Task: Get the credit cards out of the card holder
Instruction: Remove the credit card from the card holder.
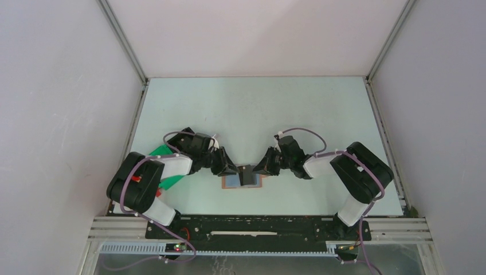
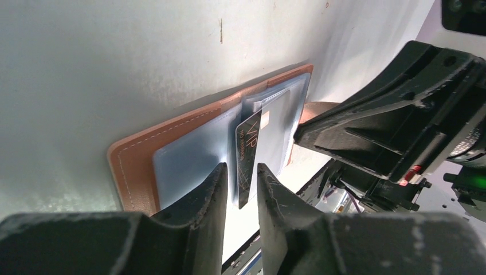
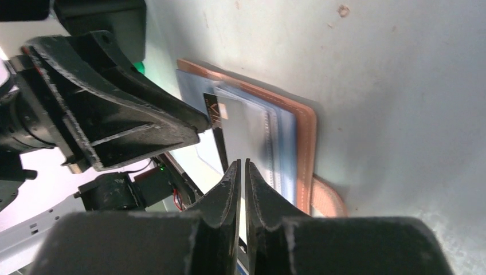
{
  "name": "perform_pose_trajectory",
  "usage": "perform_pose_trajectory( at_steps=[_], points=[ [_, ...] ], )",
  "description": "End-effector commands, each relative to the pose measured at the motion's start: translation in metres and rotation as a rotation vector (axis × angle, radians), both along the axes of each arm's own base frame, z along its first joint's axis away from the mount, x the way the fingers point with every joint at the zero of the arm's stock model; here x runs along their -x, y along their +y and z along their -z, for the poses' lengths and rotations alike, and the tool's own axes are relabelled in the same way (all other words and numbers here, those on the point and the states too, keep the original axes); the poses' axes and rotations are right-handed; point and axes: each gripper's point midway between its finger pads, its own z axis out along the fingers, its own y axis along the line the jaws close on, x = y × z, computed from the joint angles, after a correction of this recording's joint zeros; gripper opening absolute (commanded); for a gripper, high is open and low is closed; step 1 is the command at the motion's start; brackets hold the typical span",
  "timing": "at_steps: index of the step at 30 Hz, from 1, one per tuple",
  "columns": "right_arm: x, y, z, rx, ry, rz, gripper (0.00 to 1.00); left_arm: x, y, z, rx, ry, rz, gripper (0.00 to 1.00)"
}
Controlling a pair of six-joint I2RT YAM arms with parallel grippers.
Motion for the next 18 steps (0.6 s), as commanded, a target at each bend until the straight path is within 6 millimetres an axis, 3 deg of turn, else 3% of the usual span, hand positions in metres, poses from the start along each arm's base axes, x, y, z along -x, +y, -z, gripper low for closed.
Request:
perform_pose_trajectory(
  at_steps=[1, 7, 18],
  points=[
    [0.003, 0.007, 0.005, 0.004, 0.001, -0.043, 0.14, 0.004, -0.002, 0.003, 0.018, 0.004, 0.001, 0.31],
    [0.007, 0.005, 0.018, 0.033, 0.025, -0.051, 0.19, 0.009, 0.001, 0.009, 0.008, 0.015, -0.004, 0.34],
    [0.015, 0.018, 0.012, -0.02, 0.028, -0.09, 0.22, 0.015, 0.002, 0.021, 0.009, 0.038, 0.005, 0.33]
  ],
)
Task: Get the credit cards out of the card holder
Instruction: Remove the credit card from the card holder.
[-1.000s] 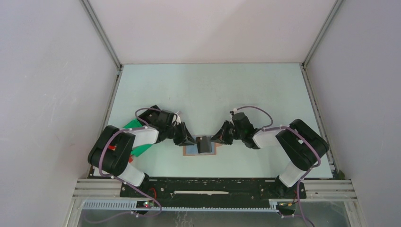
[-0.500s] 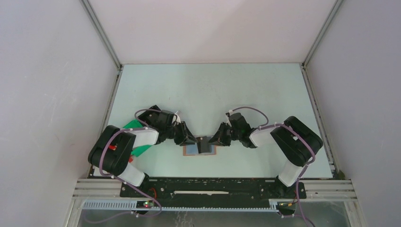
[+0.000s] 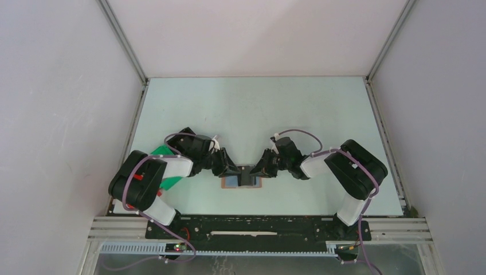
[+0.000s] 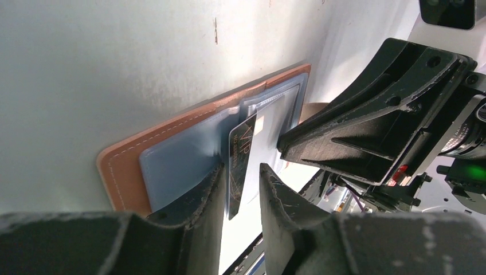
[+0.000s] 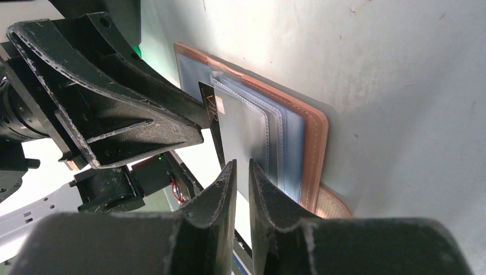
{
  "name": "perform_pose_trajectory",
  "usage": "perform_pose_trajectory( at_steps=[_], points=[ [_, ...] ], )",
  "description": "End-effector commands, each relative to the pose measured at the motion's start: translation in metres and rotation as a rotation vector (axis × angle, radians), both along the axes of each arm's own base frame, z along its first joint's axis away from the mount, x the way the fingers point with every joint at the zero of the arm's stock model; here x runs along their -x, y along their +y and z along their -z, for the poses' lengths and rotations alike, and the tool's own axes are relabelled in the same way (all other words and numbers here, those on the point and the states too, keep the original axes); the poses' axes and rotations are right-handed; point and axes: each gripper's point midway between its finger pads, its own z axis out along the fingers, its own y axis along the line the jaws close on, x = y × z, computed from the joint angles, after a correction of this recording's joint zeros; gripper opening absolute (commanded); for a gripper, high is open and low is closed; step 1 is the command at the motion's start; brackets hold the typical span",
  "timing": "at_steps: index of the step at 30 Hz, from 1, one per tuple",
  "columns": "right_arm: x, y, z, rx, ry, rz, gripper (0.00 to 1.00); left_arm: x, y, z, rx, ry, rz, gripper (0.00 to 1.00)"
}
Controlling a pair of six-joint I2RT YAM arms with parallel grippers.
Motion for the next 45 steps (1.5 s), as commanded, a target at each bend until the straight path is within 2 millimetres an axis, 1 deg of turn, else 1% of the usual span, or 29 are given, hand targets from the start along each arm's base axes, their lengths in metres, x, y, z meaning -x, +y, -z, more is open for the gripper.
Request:
perform_pose_trajectory(
  at_steps=[1, 6, 10, 14, 18, 22, 27, 30, 33, 38, 41, 45],
  points=[
    [0.005, 0.007, 0.002, -0.002, 0.001, -0.03, 0.22, 0.014, 0.005, 0.016, -0.021, 0.061, -0.004, 0.33],
    [0.006, 0.007, 0.007, 0.004, 0.014, -0.026, 0.22, 0.015, 0.006, 0.019, -0.023, 0.063, 0.0, 0.27],
    [0.005, 0.008, 0.007, -0.003, 0.019, -0.023, 0.22, 0.014, 0.004, 0.021, -0.019, 0.067, 0.011, 0.25],
    [0.005, 0.008, 0.006, -0.002, 0.016, -0.022, 0.22, 0.014, -0.001, 0.02, -0.012, 0.063, 0.036, 0.19],
    [0.005, 0.007, 0.008, 0.001, 0.018, -0.02, 0.22, 0.012, -0.007, 0.014, 0.002, 0.047, 0.054, 0.01],
    [0.005, 0.007, 0.008, 0.002, 0.019, -0.018, 0.22, 0.008, -0.009, 0.004, -0.004, 0.014, 0.064, 0.0],
    [0.004, 0.005, 0.009, 0.009, 0.02, -0.013, 0.21, 0.005, 0.001, -0.005, -0.076, -0.037, 0.052, 0.0],
    [0.003, 0.005, 0.009, 0.011, 0.021, -0.009, 0.21, 0.004, 0.012, -0.006, -0.147, -0.049, 0.047, 0.0],
    [0.003, 0.005, 0.011, 0.014, 0.023, -0.006, 0.21, 0.002, 0.017, -0.009, -0.179, -0.059, 0.041, 0.0],
    [0.005, 0.003, 0.015, 0.024, 0.036, -0.011, 0.2, -0.004, 0.024, -0.012, -0.195, -0.069, 0.022, 0.0],
    [0.005, 0.002, 0.016, 0.027, 0.037, -0.009, 0.2, -0.003, 0.028, -0.01, -0.202, -0.061, 0.022, 0.0],
    [0.005, 0.001, 0.015, 0.026, 0.034, -0.007, 0.2, -0.004, 0.034, -0.012, -0.218, -0.063, 0.018, 0.0]
  ],
)
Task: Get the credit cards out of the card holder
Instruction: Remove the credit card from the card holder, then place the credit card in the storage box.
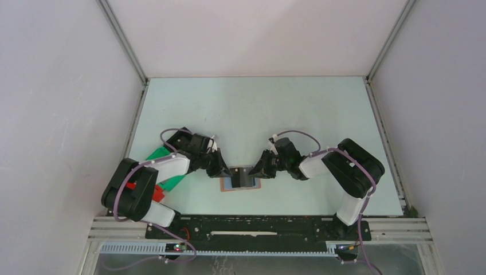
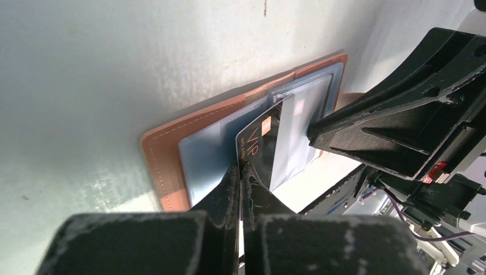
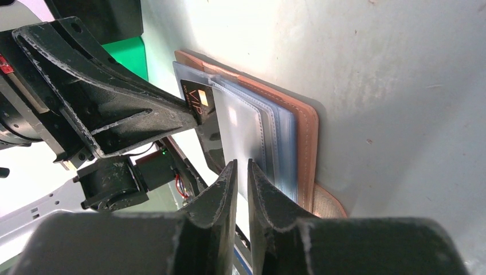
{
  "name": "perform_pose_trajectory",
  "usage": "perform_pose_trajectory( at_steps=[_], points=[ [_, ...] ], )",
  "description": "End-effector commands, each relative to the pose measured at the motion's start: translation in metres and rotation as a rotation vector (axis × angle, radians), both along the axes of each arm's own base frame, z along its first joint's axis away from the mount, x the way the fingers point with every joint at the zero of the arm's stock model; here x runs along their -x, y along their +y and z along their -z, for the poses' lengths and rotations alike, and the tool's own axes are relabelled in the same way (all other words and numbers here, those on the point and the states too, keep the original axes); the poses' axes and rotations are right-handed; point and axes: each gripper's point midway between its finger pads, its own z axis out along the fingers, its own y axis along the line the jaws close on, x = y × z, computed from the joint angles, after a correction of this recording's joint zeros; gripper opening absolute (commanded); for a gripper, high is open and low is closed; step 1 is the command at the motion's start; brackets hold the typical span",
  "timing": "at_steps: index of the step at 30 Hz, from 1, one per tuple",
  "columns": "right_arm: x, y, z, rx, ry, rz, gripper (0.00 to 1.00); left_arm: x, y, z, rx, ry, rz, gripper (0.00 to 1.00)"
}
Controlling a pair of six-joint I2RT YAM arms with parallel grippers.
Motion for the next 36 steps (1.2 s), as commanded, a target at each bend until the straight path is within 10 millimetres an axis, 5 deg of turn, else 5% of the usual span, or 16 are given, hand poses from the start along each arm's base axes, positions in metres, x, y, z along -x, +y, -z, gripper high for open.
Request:
perform_pose_trajectory(
  at_steps=[1, 22, 29, 36],
  points=[
    [0.001, -0.004, 0.013, 0.049, 0.019, 0.009, 0.2, -0.013, 0.012, -0.015, -0.045, -0.066, -0.005, 0.0],
    [-0.003, -0.008, -0.003, 0.028, -0.024, -0.001, 0.21, -0.022, 0.044, -0.116, -0.082, -0.239, -0.048, 0.0],
    [-0.008, -0.014, -0.017, 0.023, -0.063, 0.002, 0.34, -0.041, 0.088, -0.151, -0.091, -0.297, -0.209, 0.0],
    [-0.014, -0.022, -0.035, 0.021, -0.111, 0.016, 0.45, -0.08, 0.154, -0.161, -0.117, -0.322, -0.469, 0.0]
  ],
)
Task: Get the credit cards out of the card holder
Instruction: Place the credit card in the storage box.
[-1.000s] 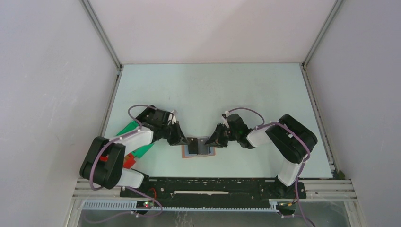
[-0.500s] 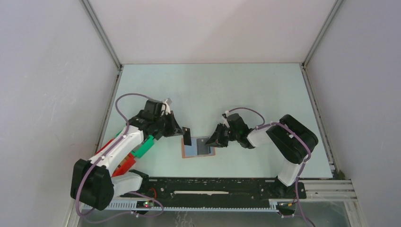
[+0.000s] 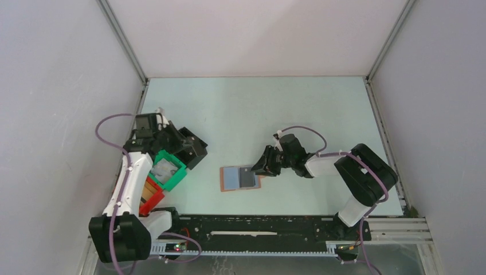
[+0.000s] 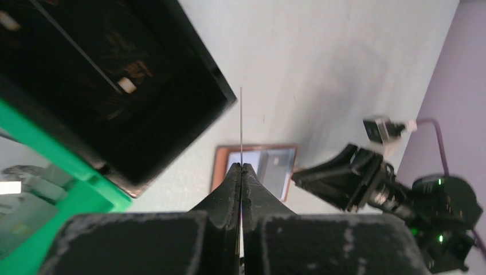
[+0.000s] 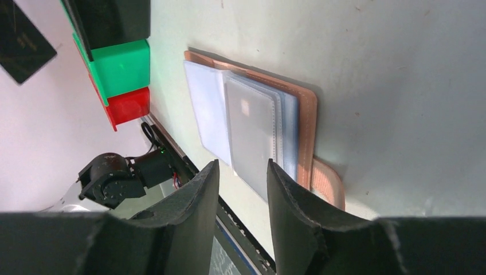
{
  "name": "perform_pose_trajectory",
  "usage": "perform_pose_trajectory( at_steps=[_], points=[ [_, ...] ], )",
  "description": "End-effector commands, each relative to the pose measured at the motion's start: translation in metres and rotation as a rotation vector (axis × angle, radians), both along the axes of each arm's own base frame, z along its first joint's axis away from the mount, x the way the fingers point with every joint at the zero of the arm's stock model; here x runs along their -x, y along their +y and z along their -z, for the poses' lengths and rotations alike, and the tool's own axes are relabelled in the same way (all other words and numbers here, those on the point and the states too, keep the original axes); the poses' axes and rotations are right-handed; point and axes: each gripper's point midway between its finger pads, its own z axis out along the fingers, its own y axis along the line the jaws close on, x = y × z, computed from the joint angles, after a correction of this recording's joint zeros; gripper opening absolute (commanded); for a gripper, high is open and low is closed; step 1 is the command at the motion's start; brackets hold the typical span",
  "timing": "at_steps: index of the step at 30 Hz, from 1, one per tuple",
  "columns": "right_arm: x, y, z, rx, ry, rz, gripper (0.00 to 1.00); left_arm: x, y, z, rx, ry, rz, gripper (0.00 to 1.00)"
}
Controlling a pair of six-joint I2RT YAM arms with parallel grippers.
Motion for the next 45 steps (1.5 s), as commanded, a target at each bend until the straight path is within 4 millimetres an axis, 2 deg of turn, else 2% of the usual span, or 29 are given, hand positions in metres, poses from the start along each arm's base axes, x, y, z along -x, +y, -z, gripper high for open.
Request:
perform_pose_trajectory(
  at_steps=[1, 5, 8, 16, 20, 28, 30, 32, 34, 38, 42, 45],
  points=[
    [-0.008, -0.007, -0.021, -0.001, -0.08, 0.004, 0.46, -0.027, 0.036, -0.022, -0.033, -0.073, -0.12, 0.0],
    [-0.01, -0.015, -0.026, 0.018, -0.1, 0.014, 0.46, -0.041, 0.071, -0.016, -0.068, -0.066, -0.224, 0.0],
    [-0.01, -0.019, -0.028, 0.034, -0.11, 0.019, 0.46, -0.051, 0.088, -0.008, -0.064, -0.055, -0.273, 0.0],
    [-0.01, -0.019, -0.027, 0.032, -0.104, 0.021, 0.46, -0.075, 0.1, 0.023, -0.042, -0.061, -0.348, 0.0],
    [-0.008, -0.019, -0.025, 0.048, -0.104, 0.02, 0.46, -0.085, 0.095, 0.035, 0.016, -0.063, -0.356, 0.0],
    [-0.009, -0.018, -0.023, 0.045, -0.099, 0.029, 0.46, -0.08, 0.096, 0.06, 0.022, 0.031, -0.386, 0.0],
    [-0.01, -0.017, -0.023, 0.04, -0.098, 0.031, 0.46, -0.076, 0.095, 0.063, 0.019, 0.047, -0.381, 0.08],
    [-0.01, -0.017, -0.023, 0.038, -0.095, 0.031, 0.46, -0.072, 0.096, 0.066, 0.008, 0.064, -0.382, 0.22],
    [-0.01, -0.017, -0.023, 0.042, -0.093, 0.033, 0.46, -0.066, 0.098, 0.068, -0.014, 0.086, -0.39, 0.25],
    [-0.011, -0.019, -0.027, 0.043, -0.108, 0.04, 0.46, -0.055, 0.1, 0.051, -0.051, 0.064, -0.388, 0.28],
    [-0.012, -0.022, -0.037, 0.046, -0.14, 0.046, 0.46, -0.046, 0.099, 0.006, -0.098, -0.042, -0.361, 0.29],
    [-0.016, -0.029, -0.052, 0.05, -0.181, 0.059, 0.47, -0.036, 0.088, -0.024, -0.129, -0.109, -0.307, 0.34]
  ],
)
